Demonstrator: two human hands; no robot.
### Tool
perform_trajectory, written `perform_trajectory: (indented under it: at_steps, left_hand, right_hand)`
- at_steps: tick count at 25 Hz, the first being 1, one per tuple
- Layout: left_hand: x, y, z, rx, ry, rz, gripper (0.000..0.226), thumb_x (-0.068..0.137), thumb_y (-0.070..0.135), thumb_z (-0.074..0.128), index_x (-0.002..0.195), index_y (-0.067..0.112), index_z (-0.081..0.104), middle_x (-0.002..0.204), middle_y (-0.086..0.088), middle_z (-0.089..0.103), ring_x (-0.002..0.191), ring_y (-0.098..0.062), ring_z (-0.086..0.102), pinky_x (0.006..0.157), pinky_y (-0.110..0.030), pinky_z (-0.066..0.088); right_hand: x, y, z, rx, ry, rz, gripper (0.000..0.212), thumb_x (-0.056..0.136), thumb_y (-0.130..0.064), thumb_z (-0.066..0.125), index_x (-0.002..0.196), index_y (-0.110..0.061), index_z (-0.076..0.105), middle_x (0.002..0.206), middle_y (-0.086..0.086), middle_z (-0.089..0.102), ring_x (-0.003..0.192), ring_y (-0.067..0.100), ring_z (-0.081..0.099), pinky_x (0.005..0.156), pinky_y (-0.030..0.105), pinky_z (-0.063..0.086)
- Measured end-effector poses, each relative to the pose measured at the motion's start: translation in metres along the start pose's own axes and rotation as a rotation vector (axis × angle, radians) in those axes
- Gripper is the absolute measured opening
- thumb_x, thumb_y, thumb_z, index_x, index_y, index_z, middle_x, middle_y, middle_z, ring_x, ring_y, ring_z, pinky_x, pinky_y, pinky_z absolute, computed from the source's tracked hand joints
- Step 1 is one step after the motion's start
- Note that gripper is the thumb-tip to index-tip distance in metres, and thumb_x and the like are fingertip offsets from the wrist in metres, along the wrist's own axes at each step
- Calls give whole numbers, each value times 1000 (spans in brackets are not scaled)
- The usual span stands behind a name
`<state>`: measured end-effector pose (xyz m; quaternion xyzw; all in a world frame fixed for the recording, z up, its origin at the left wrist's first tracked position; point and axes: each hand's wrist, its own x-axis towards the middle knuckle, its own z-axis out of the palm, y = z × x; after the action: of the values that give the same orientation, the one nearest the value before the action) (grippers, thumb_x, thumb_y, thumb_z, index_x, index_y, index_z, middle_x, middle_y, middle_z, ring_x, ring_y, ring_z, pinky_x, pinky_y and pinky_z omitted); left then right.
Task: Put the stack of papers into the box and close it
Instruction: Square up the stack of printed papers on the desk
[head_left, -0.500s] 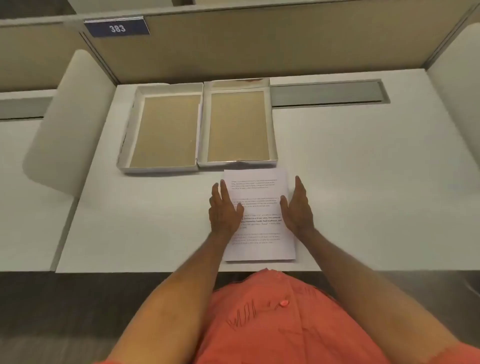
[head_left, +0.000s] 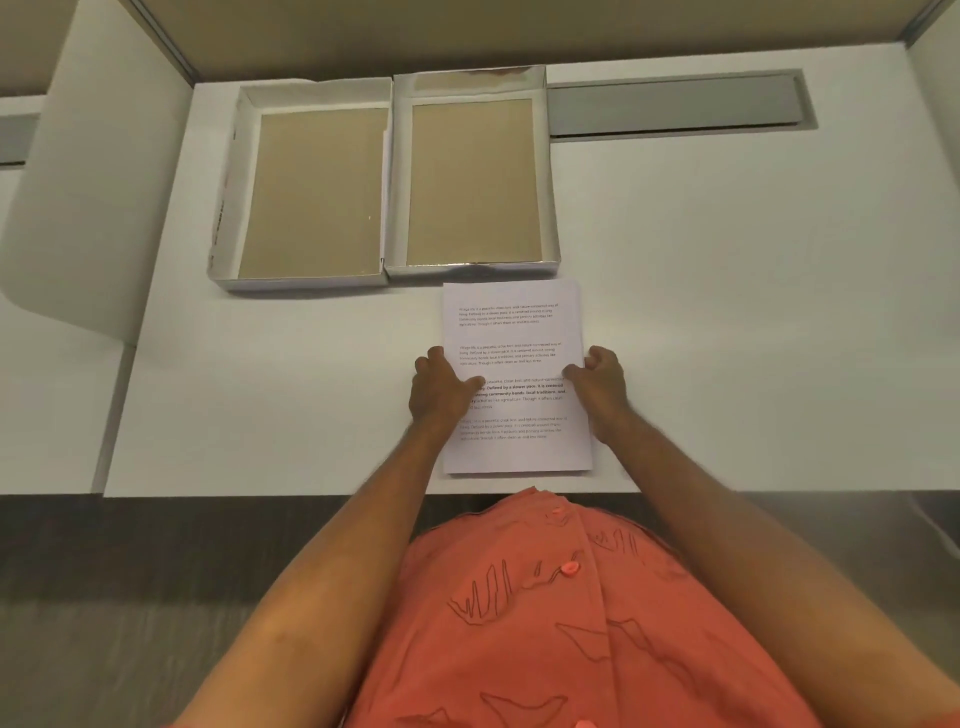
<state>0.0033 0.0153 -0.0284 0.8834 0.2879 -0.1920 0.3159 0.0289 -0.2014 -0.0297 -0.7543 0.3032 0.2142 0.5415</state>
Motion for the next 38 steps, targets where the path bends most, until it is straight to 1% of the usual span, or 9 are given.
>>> perform_trajectory:
  at_steps: [6,11,14,16,20,27,32,35,38]
  left_hand:
    - [8,2,1,20,-32,-18,75,81,41,81,136,12,39,135,-12,49,125,-36,55,94,-48,49]
    - [9,1,0,1,-36,-13,77,81,40,82,138,13,38,136,-12,49,125,-36,54,94,-46,48]
    - [9,0,0,-11,-39,-3,77,80,40,82,137,13,38,135,-12,49,125,-36,55,93,-45,48]
    - [10,-1,0,-16,-40,1,78,80,40,83,137,13,38,135,-12,49,124,-36,55,93,-45,48]
    - [11,-2,1,-16,-36,-2,78,79,40,83,137,13,38,135,-12,49,123,-36,55,91,-45,48]
    - [11,-3,1,-23,-34,17,78,79,40,83,137,13,38,134,-13,50,123,-37,56,91,-45,48]
    - [10,-5,-1,-46,-34,32,80,79,40,84,139,12,38,136,-13,49,123,-35,56,92,-44,48]
    - [12,-7,-2,-89,-40,34,81,77,39,85,139,13,40,135,-12,49,123,-33,55,97,-46,51]
    - [9,-11,-8,-298,-30,-21,85,77,36,87,144,13,40,141,-11,45,130,-29,50,106,-45,47]
  right_hand:
    - [14,-15,-2,-47,-89,44,70,85,-10,75,149,-7,47,147,15,57,129,36,63,109,53,54]
    - [24,-29,-3,79,-236,117,39,89,1,72,128,6,67,132,25,71,113,41,72,70,34,62]
    - [26,-27,0,-103,-130,138,56,85,-15,81,137,-3,62,147,18,54,131,37,59,100,50,59]
    - [22,-25,5,-183,-34,80,63,83,-18,82,139,-6,57,150,15,40,134,34,52,107,54,55]
    - [16,-28,11,-59,-65,-1,60,82,-6,79,135,-3,51,143,17,53,123,35,63,99,53,60]
    - [25,-41,3,241,-165,176,58,83,7,74,137,10,53,134,30,66,117,48,69,92,60,61]
    - [16,-38,3,157,-210,32,28,94,8,58,119,-1,68,127,23,73,110,42,71,79,41,63]
    - [1,-42,8,-79,-151,-149,29,98,-1,58,126,-6,63,128,17,70,113,35,69,94,48,61]
    - [-21,-44,7,-158,-132,-329,23,100,-6,58,123,-9,61,121,12,69,112,33,68,88,39,59]
